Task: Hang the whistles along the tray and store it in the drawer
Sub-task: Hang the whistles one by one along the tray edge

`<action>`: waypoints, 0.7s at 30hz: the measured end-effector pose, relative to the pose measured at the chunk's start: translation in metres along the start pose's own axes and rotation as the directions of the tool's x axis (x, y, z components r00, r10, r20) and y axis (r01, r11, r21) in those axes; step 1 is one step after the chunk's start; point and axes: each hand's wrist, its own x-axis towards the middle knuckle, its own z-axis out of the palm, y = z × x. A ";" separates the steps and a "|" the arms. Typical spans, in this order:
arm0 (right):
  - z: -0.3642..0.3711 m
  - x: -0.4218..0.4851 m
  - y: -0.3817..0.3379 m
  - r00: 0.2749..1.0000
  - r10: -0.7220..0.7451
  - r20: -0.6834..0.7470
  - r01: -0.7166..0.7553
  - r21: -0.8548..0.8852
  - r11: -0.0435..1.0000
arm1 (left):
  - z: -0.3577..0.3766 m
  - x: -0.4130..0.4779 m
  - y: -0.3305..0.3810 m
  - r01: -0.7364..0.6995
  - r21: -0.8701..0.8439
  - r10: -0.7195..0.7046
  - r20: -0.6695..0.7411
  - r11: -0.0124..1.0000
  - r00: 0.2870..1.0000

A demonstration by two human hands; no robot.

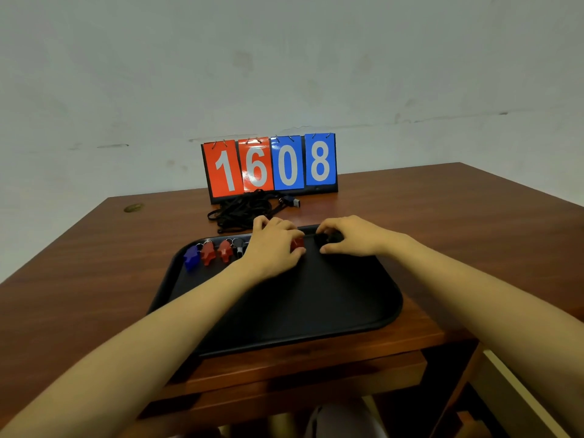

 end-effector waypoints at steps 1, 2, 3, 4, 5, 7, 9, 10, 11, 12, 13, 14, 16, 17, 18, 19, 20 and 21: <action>-0.001 0.001 -0.001 1.000 0.008 0.004 -0.008 -0.003 1.000 | 0.001 0.000 0.000 -0.005 0.002 0.005 -0.002 1.000 1.000; -0.002 0.002 -0.002 1.000 0.013 0.010 -0.012 -0.012 1.000 | 0.002 0.000 0.000 0.000 -0.004 0.000 -0.007 1.000 1.000; -0.003 0.004 -0.004 1.000 0.014 0.018 -0.014 -0.029 0.999 | 0.002 0.000 -0.001 0.011 -0.014 -0.011 -0.014 1.000 1.000; -0.004 0.005 -0.005 1.000 0.011 0.022 -0.010 -0.051 0.999 | 0.003 0.000 -0.003 0.022 -0.021 -0.022 -0.020 1.000 1.000; -0.006 0.006 -0.007 1.000 0.007 0.024 -0.005 -0.078 0.997 | 0.003 0.000 -0.004 0.028 -0.023 -0.028 -0.024 0.999 0.999; -0.010 0.008 -0.013 1.000 -0.008 0.025 0.012 -0.152 0.988 | 0.003 -0.001 -0.007 0.027 -0.020 -0.027 -0.022 0.999 0.999; -0.011 0.012 -0.019 0.999 -0.038 0.016 0.041 -0.253 0.967 | 0.002 -0.001 -0.008 0.018 -0.025 -0.018 -0.017 1.000 1.000; -0.009 0.014 -0.022 0.998 -0.055 0.015 0.057 -0.299 0.953 | 0.002 -0.002 -0.009 0.014 -0.029 -0.015 -0.017 0.999 1.000; -0.007 0.015 -0.025 0.998 -0.064 0.019 0.066 -0.332 0.941 | 0.002 -0.002 -0.009 0.012 -0.032 -0.013 -0.018 0.999 1.000; -0.006 0.016 -0.027 0.997 -0.070 0.026 0.075 -0.350 0.934 | 0.002 -0.002 -0.009 0.010 -0.032 -0.011 -0.021 0.999 1.000; -0.004 0.017 -0.029 0.997 -0.076 0.034 0.083 -0.357 0.931 | 0.003 -0.002 -0.010 0.009 -0.030 -0.010 -0.024 0.999 1.000; -0.004 0.016 -0.030 0.996 -0.085 0.039 0.093 -0.357 0.930 | 0.003 -0.002 -0.010 0.007 -0.028 -0.008 -0.027 1.000 1.000; -0.003 0.015 -0.032 0.994 -0.104 0.033 0.109 -0.367 0.924 | 0.004 -0.002 -0.010 0.004 -0.032 -0.006 -0.034 0.999 0.999; -0.003 0.015 -0.032 0.993 -0.111 0.024 0.112 -0.375 0.920 | 0.004 -0.002 -0.011 0.003 -0.039 -0.005 -0.039 0.999 0.999; -0.002 0.014 -0.032 0.994 -0.112 0.017 0.110 -0.378 0.919 | 0.004 -0.002 -0.011 0.002 -0.046 -0.004 -0.044 0.999 0.999; -0.001 0.014 -0.032 0.995 -0.102 0.013 0.099 -0.372 0.923 | 0.004 -0.002 -0.011 0.001 -0.052 -0.004 -0.050 0.999 0.999; -0.001 0.013 -0.032 0.996 -0.087 0.010 0.085 -0.359 0.929 | 0.004 -0.003 -0.011 0.001 -0.053 -0.004 -0.054 0.999 0.999; -0.001 0.013 -0.032 0.998 -0.068 0.005 0.066 -0.341 0.938 | 0.004 -0.003 -0.010 0.001 -0.050 -0.004 -0.057 0.999 0.998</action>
